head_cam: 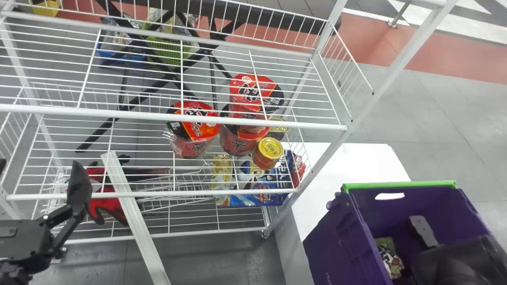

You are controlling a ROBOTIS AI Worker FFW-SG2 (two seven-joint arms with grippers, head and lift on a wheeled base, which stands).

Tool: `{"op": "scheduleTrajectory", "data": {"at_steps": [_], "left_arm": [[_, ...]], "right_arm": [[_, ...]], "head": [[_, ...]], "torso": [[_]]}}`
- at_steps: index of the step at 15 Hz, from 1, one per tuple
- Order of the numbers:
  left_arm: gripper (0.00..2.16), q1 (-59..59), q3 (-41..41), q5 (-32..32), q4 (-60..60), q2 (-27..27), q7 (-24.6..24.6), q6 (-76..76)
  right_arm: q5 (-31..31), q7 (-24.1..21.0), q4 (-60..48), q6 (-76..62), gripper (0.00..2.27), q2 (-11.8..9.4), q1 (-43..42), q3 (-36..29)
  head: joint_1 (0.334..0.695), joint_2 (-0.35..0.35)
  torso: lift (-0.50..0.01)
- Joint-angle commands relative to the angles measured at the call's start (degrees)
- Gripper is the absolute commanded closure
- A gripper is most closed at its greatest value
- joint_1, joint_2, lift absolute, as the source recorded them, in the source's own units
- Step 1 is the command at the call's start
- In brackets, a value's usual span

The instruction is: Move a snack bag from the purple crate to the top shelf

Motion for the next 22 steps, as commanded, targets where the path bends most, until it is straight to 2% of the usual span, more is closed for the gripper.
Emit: {"op": "scheduleTrajectory", "data": {"at_steps": [1,3,8,18,20,22], "left_arm": [[0.12,0.0,0.0,0.0,0.4,0.0,0.1,0.0],[0.12,0.0,0.0,0.0,0.8,0.0,0.2,-0.2],[0.12,0.3,0.0,0.0,1.0,0.0,0.3,-0.5],[0.12,0.0,0.0,0.0,1.5,0.0,0.3,-0.9],[0.12,0.0,0.1,0.0,1.4,0.1,0.3,-0.9],[0.12,0.0,0.1,0.0,1.5,0.1,0.3,-0.9]], "right_arm": [[-1.3,0.0,0.0,0.2,0.0,0.7,0.2,-0.7],[-1.4,-0.6,-0.1,0.1,0.0,1.5,0.2,-0.7],[-2.8,-4.5,0.1,0.2,0.18,3.6,0.2,0.2],[-4.6,-8.3,2.1,-3.3,0.21,4.1,0.1,1.0],[-4.6,-8.3,2.3,-3.1,0.32,4.2,-0.1,1.0],[-4.8,-8.4,2.4,-2.9,0.53,4.2,-0.2,1.0]], "head": [[0.695,-0.35],[0.695,-0.35],[0.695,-0.35],[0.695,-0.35],[0.695,-0.35],[0.695,-0.35]], "torso": [[-0.455],[-0.455],[-0.455],[-0.455],[-0.455],[-0.455]]}}
